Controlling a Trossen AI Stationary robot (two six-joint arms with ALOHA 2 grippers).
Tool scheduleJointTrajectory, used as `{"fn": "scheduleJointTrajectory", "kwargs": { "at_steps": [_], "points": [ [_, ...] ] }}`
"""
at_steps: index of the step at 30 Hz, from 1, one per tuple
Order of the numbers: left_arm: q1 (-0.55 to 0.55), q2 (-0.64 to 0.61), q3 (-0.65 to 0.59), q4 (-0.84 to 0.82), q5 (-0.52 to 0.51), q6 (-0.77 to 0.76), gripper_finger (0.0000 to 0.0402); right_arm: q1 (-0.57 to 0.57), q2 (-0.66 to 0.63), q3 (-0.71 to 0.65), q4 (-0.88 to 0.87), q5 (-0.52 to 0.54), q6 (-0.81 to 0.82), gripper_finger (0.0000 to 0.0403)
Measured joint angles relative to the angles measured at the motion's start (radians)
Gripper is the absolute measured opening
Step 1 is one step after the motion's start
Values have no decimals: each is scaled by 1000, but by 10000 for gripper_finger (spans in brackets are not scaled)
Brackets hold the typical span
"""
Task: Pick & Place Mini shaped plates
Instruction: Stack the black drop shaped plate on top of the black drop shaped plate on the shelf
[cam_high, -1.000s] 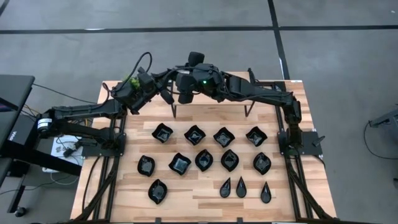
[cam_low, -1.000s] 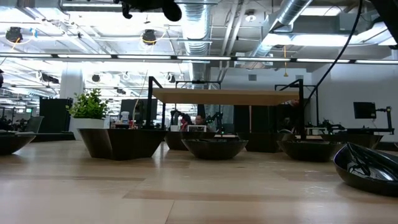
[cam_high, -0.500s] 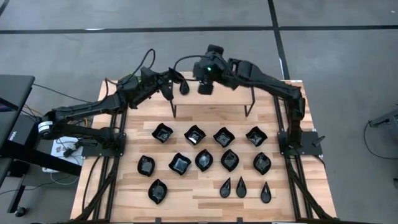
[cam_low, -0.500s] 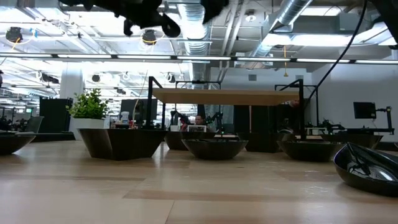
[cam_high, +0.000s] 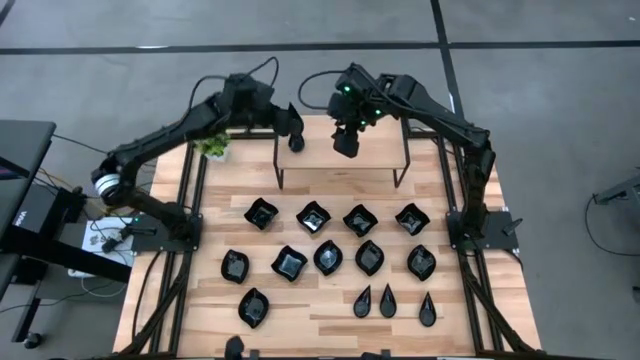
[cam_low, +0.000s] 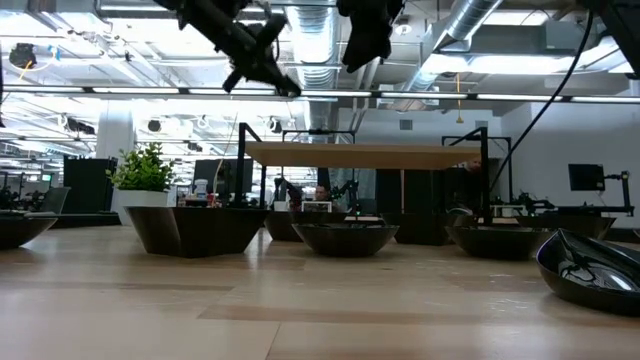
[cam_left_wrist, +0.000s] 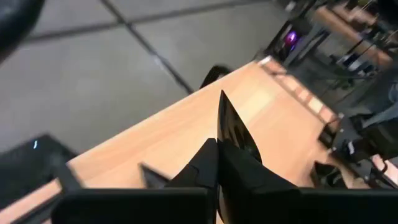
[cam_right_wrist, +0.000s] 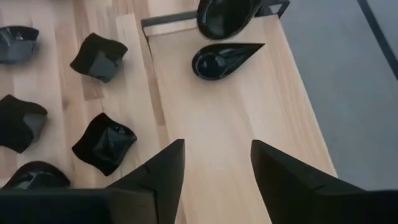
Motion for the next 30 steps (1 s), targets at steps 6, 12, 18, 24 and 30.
{"fn": "scheduleJointTrajectory", "kwargs": {
  "at_steps": [6,12,18,24,30],
  "points": [
    [93,80,25,-48,195,-55,8,-3,0,0,-15,1,-21,176],
    [101,151,25,-48,230,-39,8,-3,0,0,-14,1,-21,178],
    [102,170,24,-56,235,-14,8,-2,0,0,-12,2,-20,176],
    [103,170,24,-57,235,-3,8,-2,0,0,-12,2,-18,180],
    [101,170,24,-65,226,7,8,3,0,0,-12,2,-18,178]
  ]
}}
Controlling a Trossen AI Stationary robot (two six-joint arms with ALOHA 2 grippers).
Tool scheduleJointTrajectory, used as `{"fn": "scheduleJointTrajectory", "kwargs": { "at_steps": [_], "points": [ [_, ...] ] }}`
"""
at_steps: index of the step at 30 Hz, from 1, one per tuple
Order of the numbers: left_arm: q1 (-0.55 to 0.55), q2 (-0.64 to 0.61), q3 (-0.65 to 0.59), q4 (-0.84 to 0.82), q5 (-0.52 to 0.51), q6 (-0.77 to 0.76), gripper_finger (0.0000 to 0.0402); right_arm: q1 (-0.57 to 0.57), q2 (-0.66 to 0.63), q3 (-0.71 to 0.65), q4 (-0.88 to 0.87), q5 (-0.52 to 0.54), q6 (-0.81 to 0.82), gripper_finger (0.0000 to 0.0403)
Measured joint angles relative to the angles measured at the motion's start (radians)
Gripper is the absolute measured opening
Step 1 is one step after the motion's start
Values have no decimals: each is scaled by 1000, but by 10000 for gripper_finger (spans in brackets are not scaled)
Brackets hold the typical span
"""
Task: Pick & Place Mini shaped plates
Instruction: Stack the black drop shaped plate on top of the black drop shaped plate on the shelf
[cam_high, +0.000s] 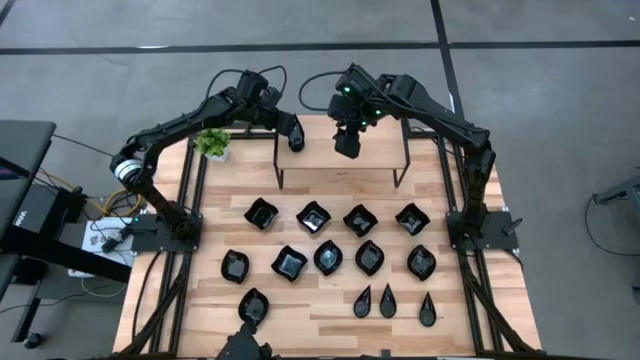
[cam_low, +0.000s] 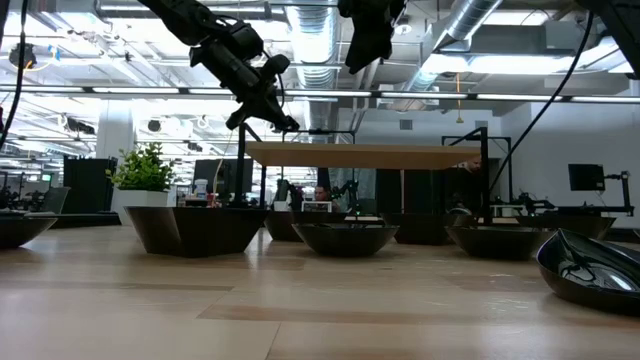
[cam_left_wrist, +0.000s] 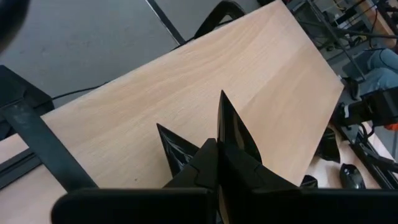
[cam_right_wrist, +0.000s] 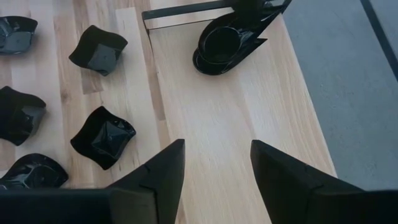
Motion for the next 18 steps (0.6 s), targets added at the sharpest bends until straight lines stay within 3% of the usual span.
{"fn": "scheduleJointTrajectory", "kwargs": {
  "at_steps": [18],
  "points": [
    [10,51,-1,-1,-33,3,8,6,0,0,0,0,2,179]
  ]
}}
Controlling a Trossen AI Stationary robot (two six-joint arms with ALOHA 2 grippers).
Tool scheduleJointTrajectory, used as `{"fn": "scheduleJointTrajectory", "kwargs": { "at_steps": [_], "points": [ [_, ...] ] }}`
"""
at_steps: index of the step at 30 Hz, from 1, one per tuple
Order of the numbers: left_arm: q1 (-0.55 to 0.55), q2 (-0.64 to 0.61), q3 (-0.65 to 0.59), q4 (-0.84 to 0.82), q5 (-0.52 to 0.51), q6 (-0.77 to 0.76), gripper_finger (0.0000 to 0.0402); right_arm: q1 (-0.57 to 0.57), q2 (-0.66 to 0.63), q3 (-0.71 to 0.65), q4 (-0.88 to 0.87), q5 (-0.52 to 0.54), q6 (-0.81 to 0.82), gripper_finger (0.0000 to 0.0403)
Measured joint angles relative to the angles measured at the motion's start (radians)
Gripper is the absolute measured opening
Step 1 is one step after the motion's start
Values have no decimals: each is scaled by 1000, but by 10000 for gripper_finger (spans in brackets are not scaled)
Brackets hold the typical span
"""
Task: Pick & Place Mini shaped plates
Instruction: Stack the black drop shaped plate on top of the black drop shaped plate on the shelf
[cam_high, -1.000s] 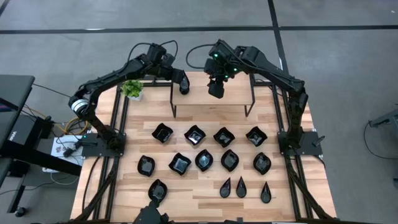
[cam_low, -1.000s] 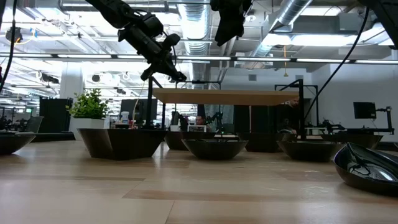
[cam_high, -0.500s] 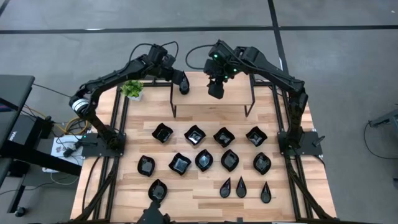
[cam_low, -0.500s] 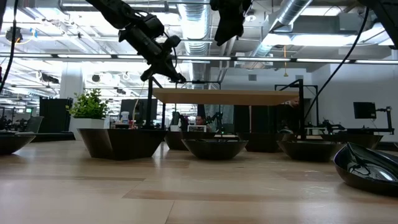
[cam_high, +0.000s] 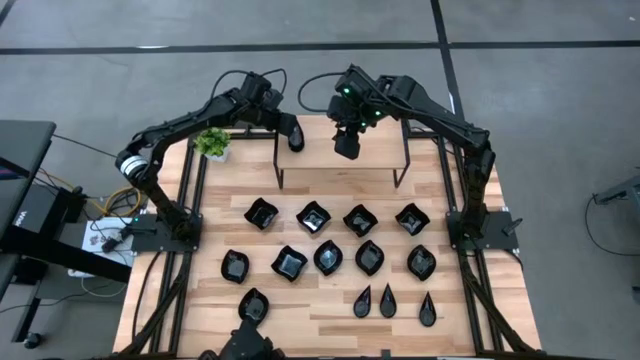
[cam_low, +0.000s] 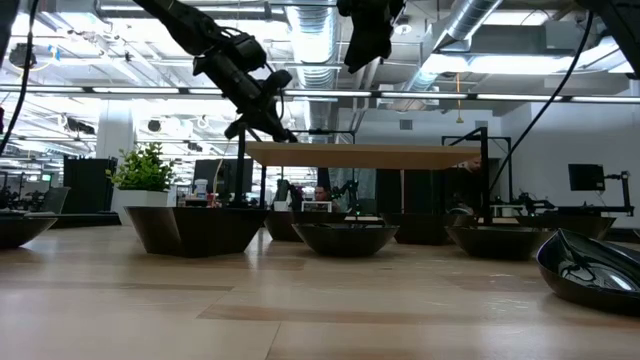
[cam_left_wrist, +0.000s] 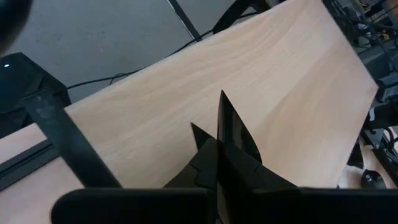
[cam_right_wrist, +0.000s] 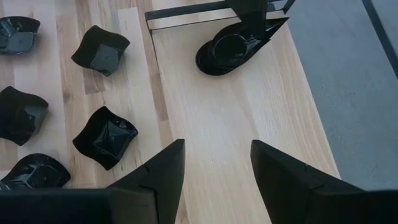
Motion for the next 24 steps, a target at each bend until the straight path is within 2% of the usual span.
{"fn": "scheduleJointTrajectory", "kwargs": {
  "at_steps": [10,16,24],
  "points": [
    [-6,0,0,2,-4,5,23,-4,0,0,1,-6,-60,178],
    [-6,0,0,1,5,3,26,-71,0,0,31,-206,-81,180],
    [-6,0,0,1,10,1,26,-176,-45,-1,46,-218,-29,176]
  ]
}}
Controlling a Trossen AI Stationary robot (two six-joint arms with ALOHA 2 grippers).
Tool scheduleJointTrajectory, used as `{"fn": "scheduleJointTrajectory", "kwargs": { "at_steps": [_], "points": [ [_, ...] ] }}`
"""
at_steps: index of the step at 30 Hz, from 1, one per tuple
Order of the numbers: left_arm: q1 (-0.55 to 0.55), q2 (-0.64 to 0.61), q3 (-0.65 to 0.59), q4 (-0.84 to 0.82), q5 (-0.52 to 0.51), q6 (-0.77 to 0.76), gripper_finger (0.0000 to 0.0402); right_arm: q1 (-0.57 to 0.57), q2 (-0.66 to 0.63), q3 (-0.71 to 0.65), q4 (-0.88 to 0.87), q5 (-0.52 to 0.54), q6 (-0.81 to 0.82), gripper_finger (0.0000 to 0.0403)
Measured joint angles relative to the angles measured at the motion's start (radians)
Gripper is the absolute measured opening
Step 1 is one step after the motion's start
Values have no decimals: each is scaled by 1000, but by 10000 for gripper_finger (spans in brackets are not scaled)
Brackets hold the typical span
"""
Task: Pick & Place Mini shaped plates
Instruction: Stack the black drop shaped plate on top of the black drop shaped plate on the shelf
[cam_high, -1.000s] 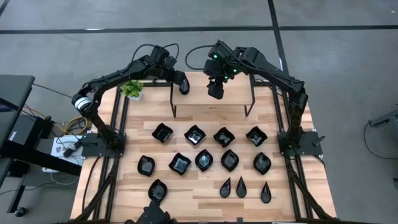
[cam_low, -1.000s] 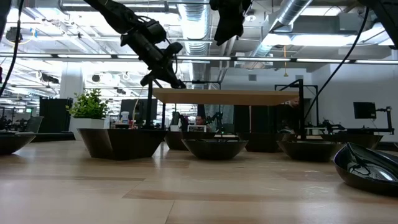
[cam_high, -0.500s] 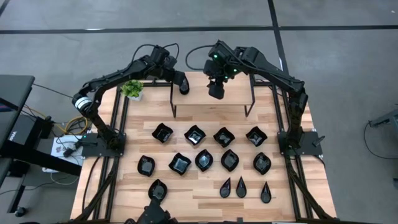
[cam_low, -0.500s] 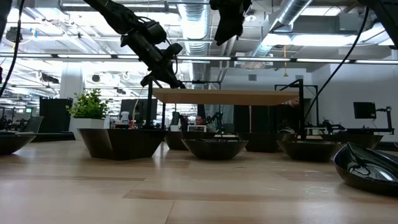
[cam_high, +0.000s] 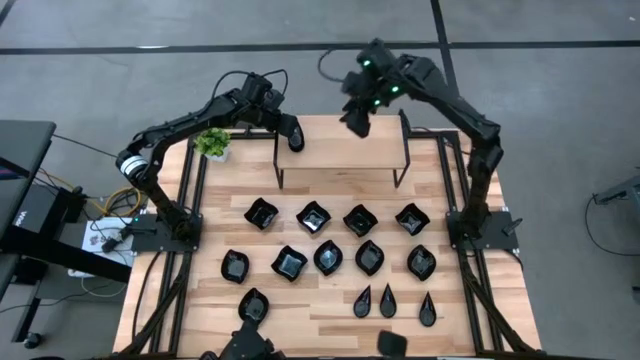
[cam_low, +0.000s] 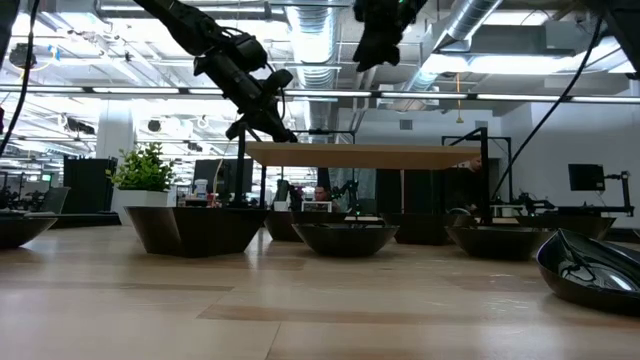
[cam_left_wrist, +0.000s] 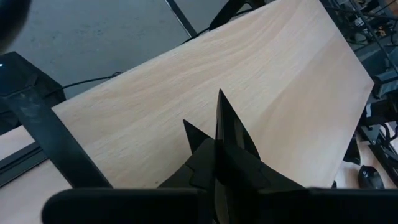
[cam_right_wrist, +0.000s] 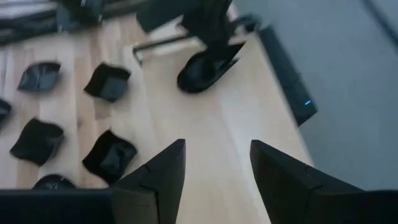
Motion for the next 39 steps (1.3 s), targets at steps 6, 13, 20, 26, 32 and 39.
{"fn": "scheduleJointTrajectory", "kwargs": {
  "at_steps": [6,13,20,26,32,39],
  "points": [
    [0,0,0,0,20,-1,24,-17,-110,-10,49,49,28,176],
    [0,0,0,0,21,-4,26,28,-326,-378,323,118,97,176],
    [0,0,0,0,21,-23,26,62,-586,-800,612,199,212,176],
    [0,0,0,0,21,-24,26,79,-733,-970,700,204,294,177],
    [-5,0,0,0,5,-24,26,90,-769,-1001,719,205,315,178],
    [-5,-1,-22,5,2,-24,26,91,-765,-1001,726,204,308,176]
  ]
}}
